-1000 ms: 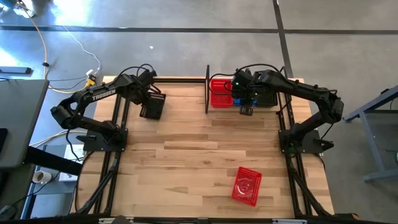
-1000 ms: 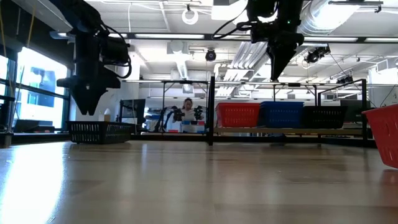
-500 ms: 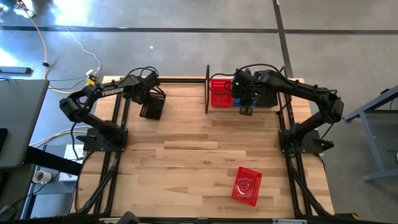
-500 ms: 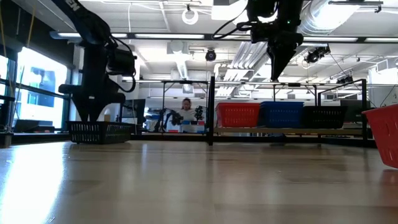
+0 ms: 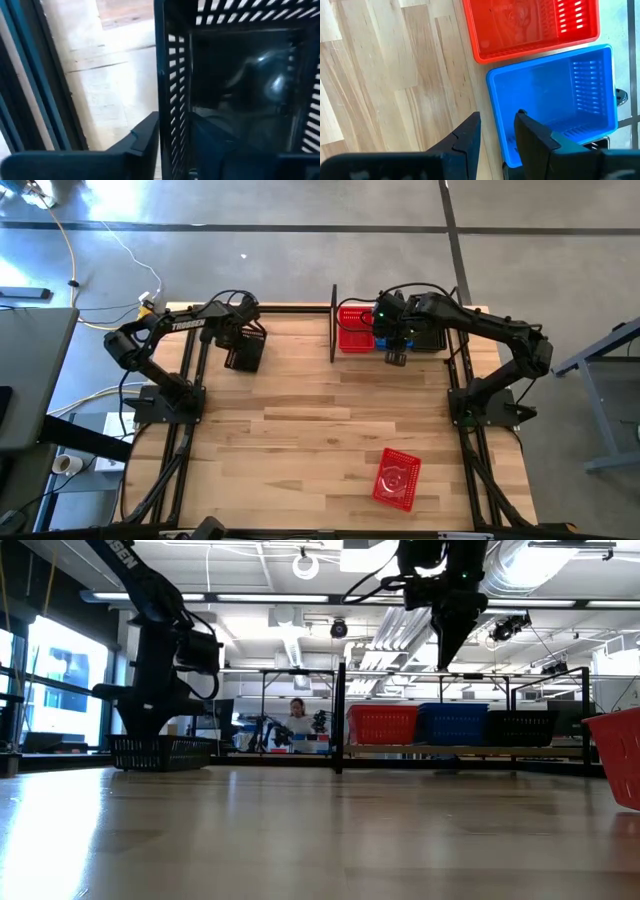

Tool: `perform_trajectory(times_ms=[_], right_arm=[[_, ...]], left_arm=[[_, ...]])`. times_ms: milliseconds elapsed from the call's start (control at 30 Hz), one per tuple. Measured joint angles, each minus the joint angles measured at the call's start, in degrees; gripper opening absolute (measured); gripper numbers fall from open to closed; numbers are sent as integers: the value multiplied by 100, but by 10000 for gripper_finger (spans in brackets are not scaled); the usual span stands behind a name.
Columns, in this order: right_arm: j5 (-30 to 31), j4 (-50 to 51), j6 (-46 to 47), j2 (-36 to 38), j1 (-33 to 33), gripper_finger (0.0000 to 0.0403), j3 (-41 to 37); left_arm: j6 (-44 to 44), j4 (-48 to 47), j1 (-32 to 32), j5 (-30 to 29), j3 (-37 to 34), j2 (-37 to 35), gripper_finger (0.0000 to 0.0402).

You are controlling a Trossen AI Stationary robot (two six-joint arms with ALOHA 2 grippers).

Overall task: Stack baskets on shelf by color
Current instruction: Stack the black bin on top of the black bins on the shelf

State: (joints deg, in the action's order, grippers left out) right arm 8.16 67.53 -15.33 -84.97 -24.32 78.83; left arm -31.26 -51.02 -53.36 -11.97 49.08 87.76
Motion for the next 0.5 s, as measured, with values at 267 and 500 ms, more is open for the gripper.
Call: perform_trajectory(times_ms=[267, 500], right_arm=[[37, 52, -8, 0, 55, 105, 0], [103, 93, -49, 0, 401, 105, 0]], left_arm=[[-453, 30, 7, 364, 2, -95, 7], [-866, 118, 185, 625, 2, -438, 4]])
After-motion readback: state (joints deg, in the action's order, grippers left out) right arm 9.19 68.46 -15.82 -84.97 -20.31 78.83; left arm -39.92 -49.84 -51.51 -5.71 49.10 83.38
